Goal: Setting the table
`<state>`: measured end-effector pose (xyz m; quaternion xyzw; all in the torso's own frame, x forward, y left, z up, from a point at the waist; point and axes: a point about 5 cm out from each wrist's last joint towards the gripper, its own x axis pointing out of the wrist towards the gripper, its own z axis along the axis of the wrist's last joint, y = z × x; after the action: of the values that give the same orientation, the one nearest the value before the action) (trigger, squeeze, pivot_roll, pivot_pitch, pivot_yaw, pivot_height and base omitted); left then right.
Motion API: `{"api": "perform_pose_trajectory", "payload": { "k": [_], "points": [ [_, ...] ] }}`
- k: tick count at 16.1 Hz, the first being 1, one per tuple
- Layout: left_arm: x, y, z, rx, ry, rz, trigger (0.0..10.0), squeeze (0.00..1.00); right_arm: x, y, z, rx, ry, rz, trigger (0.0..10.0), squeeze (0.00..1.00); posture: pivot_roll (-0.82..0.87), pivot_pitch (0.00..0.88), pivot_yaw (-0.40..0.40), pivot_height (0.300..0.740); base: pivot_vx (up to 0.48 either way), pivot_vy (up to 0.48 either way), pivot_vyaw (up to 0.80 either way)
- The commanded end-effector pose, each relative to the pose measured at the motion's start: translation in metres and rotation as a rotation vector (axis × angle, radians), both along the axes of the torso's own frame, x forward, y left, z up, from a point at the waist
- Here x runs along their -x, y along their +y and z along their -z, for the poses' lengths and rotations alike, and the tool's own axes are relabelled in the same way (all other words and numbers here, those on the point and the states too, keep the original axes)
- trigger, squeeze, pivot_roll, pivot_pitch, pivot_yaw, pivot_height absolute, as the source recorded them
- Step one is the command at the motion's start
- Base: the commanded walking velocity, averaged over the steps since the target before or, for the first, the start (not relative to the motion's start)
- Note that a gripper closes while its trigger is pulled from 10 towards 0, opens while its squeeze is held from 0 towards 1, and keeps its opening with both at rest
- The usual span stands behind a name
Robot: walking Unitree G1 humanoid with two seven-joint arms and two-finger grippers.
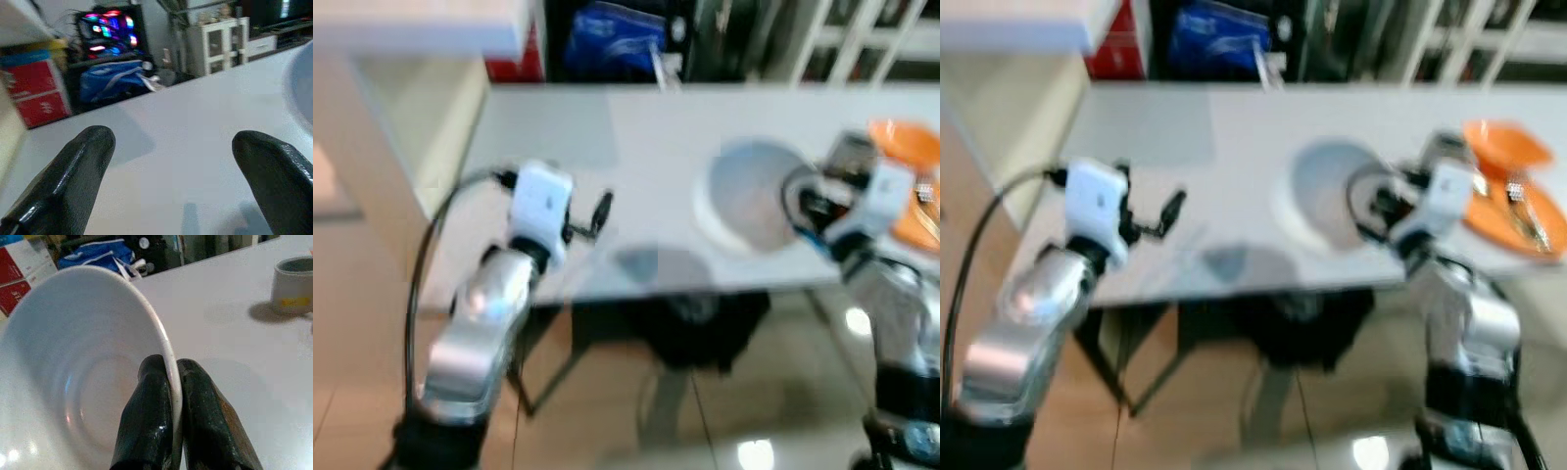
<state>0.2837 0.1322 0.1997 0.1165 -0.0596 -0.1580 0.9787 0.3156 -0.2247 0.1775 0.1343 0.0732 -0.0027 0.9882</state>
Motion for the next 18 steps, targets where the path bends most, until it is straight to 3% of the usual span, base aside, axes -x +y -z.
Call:
{"api": "perform_pose_trajectory", "payload": {
  "k": [1, 5, 9, 10, 13, 14, 18],
  "points": [
    [0.001, 0.005, -0.002, -0.008, -0.008, -0.014, 10.0, 0.0, -0.006, 0.015, -0.014, 0.0, -0.058, -0.064, 10.0, 0.0, -0.01, 0.008, -0.043, 0.74, 0.458, 0.0, 0.0],
    [0.005, 0.003, -0.002, -0.022, -0.005, 0.006, 10.0, 0.0, -0.009, 0.015, -0.012, 0.005, -0.044, -0.065, 10.0, 0.0, -0.01, 0.007, -0.045, 0.74, 0.457, 0.0, 0.6],
    [0.01, 0.014, 0.005, -0.047, 0.034, -0.023, 10.0, 0.0, -0.019, 0.019, -0.005, -0.078, -0.026, -0.08, 10.0, 0.0, 0.0, 0.005, -0.046, 0.74, 0.173, 0.0, 0.0],
    [0.012, 0.019, 0.007, -0.061, 0.044, -0.021, 10.0, 0.0, -0.026, 0.021, 0.0, -0.149, -0.016, -0.075, 10.0, 0.0, 0.01, 0.004, -0.045, 0.74, 0.0, 0.0, 0.0],
    [0.019, 0.019, 0.011, -0.077, 0.08, 0.056, 10.0, 0.0, -0.051, 0.032, 0.015, -0.301, 0.078, -0.093, 10.0, 0.0, 0.02, 0.005, -0.045, 0.74, 0.0, 0.0, 0.0],
    [0.025, 0.015, 0.012, -0.086, 0.102, 0.122, 10.0, 0.0, -0.063, 0.038, 0.019, -0.309, 0.104, -0.084, 10.0, 0.0, 0.03, 0.008, -0.052, 0.74, 0.0, 0.0, 0.0],
    [0.044, 0.009, 0.016, -0.139, 0.162, 0.289, 10.0, 0.0, -0.081, 0.057, 0.02, -0.328, 0.188, -0.101, 10.0, 0.0, 0.05, 0.021, -0.07, 0.74, 0.0, 0.0, 0.0]
  ]
}}
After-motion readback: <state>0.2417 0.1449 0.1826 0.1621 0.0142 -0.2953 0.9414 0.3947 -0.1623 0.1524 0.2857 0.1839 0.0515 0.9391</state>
